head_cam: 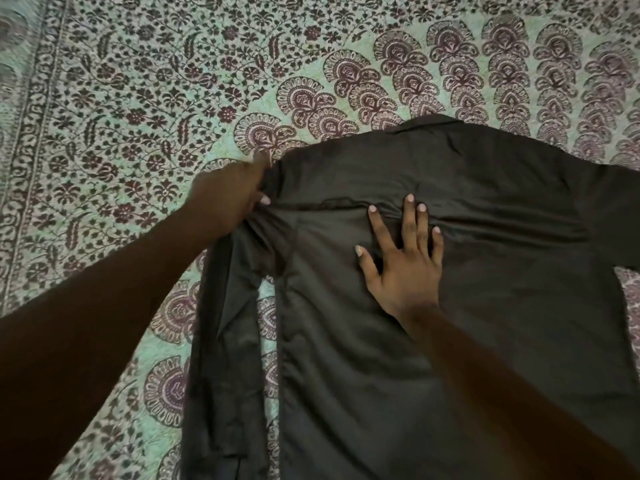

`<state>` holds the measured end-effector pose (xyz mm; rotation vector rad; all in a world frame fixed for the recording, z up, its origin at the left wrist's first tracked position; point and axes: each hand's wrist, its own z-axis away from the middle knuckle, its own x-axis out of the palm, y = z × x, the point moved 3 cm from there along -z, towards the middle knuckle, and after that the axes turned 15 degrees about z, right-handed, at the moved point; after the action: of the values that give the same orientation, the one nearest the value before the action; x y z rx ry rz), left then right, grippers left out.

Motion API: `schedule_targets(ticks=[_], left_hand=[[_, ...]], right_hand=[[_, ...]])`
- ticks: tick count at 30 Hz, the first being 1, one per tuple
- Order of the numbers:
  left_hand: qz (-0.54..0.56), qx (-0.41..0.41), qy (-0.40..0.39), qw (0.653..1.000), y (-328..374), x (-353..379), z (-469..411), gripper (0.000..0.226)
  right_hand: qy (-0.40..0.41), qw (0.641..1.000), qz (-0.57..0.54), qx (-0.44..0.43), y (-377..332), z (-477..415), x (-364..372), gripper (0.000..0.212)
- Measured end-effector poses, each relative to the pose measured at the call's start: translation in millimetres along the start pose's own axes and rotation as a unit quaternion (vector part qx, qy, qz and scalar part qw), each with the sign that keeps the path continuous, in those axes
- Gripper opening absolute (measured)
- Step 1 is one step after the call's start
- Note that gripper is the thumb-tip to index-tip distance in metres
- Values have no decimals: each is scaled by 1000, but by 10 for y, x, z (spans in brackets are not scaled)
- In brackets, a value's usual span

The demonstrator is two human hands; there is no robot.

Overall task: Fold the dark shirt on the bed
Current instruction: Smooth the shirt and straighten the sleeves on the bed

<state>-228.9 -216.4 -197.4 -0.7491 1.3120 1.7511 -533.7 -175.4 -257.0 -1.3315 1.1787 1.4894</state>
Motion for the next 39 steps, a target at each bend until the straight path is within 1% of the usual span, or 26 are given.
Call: schedule_targets(ticks=[2,4,5,6,7,8,9,10,11,13,15,16,17,18,20,22,23,24,26,28,31,33,36,37,38,39], left_hand=[[-131,46,-18,990,23,46,-26,58],[-140,38,4,989,32,41,-3,58],[-117,25,38,992,48,22,47,59],[-100,35,87,991,95,30,113,59],[-95,70,128,985,184,60,200,57],[-79,128,148,978,291,106,305,50],[-58,191,136,970,388,179,415,41],[-50,227,97,968,436,263,523,40],[-63,222,49,972,430,338,609,47],[-120,135,-27,983,290,424,713,71],[-146,58,-67,985,184,420,780,93],[-149,38,-76,985,182,406,804,99],[-153,27,-83,984,228,368,824,100],[-157,24,-82,984,291,317,819,96],[-153,53,-57,985,451,265,757,79],[-97,107,-43,989,617,282,605,63],[-49,113,-59,991,659,311,488,57],[-15,97,-86,991,685,345,350,56],[-33,43,-123,991,652,424,93,61],[-61,-4,-116,991,601,466,-91,65],[-54,-47,-118,990,586,493,-177,73],[-67,-33,-108,991,629,467,-153,80],[-53,71,-11,996,680,479,25,88],[-42,99,-18,994,670,538,104,90],[-44,108,-48,992,634,609,183,94],[-59,95,-85,990,582,674,258,99]], right_hand=[[-2,1000,0,-1,-5,1,-15,66],[-10,1000,3,0,-26,7,-24,66],[-16,1000,1,4,-42,12,-37,66],[-21,1000,-3,11,-59,17,-57,66],[-20,1000,-4,19,-84,21,-82,67],[-13,1000,-3,19,-130,19,-114,67],[-4,1000,-4,8,-203,12,-147,69],[1,1000,-10,-13,-310,8,-170,72],[-1,999,-19,-37,-447,10,-183,75],[-21,996,-21,-87,-773,98,-173,81],[-24,988,-16,-151,-1010,315,-163,77],[-9,983,-20,-184,-1029,415,-167,72],[10,979,-28,-203,-971,469,-184,67],[27,980,-34,-193,-861,467,-193,64],[37,995,-36,-82,-573,342,-166,64],[-9,998,-50,30,-350,150,-113,72],[-36,997,-48,45,-322,90,-81,76],[-51,997,-37,35,-335,74,-57,79],[-50,999,-10,-17,-402,167,-44,81],[-30,998,8,-48,-412,365,-54,80],[-31,998,3,-56,-366,632,-54,77],[-32,997,-30,-63,-367,618,-82,72],[-17,993,-55,-102,-373,322,-86,64],[-14,992,-49,-114,-322,205,-59,64],[-11,993,-42,-111,-230,103,-32,64],[-9,995,-32,-94,-98,26,-4,65]])
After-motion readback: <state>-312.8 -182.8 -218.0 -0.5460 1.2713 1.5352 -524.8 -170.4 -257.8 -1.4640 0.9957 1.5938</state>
